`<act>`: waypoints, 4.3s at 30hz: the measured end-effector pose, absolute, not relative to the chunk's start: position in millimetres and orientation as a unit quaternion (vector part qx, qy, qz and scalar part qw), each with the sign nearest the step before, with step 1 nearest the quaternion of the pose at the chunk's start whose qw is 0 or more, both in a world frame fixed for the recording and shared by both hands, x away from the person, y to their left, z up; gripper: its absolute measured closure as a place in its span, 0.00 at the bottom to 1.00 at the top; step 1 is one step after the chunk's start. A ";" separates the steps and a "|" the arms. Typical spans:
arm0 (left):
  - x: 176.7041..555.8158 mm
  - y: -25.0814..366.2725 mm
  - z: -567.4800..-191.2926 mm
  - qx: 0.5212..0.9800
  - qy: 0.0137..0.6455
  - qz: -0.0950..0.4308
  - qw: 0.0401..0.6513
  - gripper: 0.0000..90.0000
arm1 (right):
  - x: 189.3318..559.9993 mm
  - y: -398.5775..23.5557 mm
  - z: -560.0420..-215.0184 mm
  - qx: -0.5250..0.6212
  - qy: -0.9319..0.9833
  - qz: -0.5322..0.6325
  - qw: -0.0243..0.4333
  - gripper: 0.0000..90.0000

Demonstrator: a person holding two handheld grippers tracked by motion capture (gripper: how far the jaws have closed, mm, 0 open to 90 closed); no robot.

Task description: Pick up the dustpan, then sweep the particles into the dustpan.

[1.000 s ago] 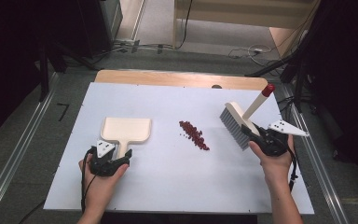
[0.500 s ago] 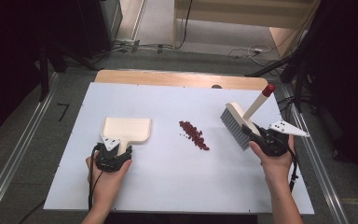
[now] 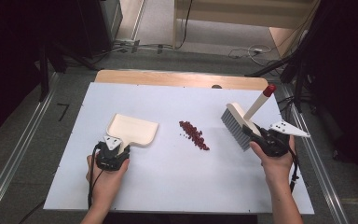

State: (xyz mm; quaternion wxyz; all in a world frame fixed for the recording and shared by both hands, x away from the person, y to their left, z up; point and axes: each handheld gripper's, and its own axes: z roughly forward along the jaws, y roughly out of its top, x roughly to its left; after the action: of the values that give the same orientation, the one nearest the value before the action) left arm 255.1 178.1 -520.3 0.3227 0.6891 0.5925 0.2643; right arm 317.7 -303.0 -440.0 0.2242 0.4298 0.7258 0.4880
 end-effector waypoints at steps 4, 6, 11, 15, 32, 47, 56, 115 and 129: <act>255.0 183.2 -519.8 0.696 0.583 0.258 0.331 0.74 | 317.5 -303.7 -440.1 0.431 0.725 0.488 0.223 0.72; 255.2 184.8 -520.1 0.696 0.579 0.260 0.336 0.74 | 317.6 -304.1 -440.1 0.430 0.725 0.489 0.224 0.72; 254.4 194.2 -515.1 0.695 0.572 0.261 0.349 0.74 | 318.4 -305.1 -440.2 0.431 0.724 0.490 0.224 0.72; 253.3 198.9 -507.8 0.701 0.562 0.258 0.356 0.74 | 319.4 -305.8 -440.2 0.431 0.723 0.491 0.223 0.72; 267.5 189.1 -476.1 0.732 0.513 0.251 0.372 0.74 | 322.5 -306.9 -443.4 0.437 0.723 0.488 0.220 0.72; 275.9 171.9 -456.1 0.749 0.482 0.246 0.382 0.74 | 329.7 -304.9 -439.8 0.430 0.722 0.498 0.217 0.72; 270.2 164.1 -458.7 0.766 0.461 0.226 0.387 0.74 | 335.5 -293.1 -440.1 0.421 0.731 0.490 0.219 0.72; 266.7 121.4 -489.5 0.859 0.364 0.134 0.334 0.74 | 379.5 -199.6 -469.9 0.363 0.782 0.455 0.222 0.72; 271.5 118.9 -490.9 0.859 0.364 0.131 0.335 0.74 | 361.4 -183.4 -474.0 0.324 0.797 0.465 0.208 0.72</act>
State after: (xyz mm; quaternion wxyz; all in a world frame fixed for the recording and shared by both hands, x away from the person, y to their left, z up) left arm 271.5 118.9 -490.9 0.3353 0.8592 0.3638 0.1308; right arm 361.4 -183.4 -474.0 0.2078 0.3244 0.7974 0.4645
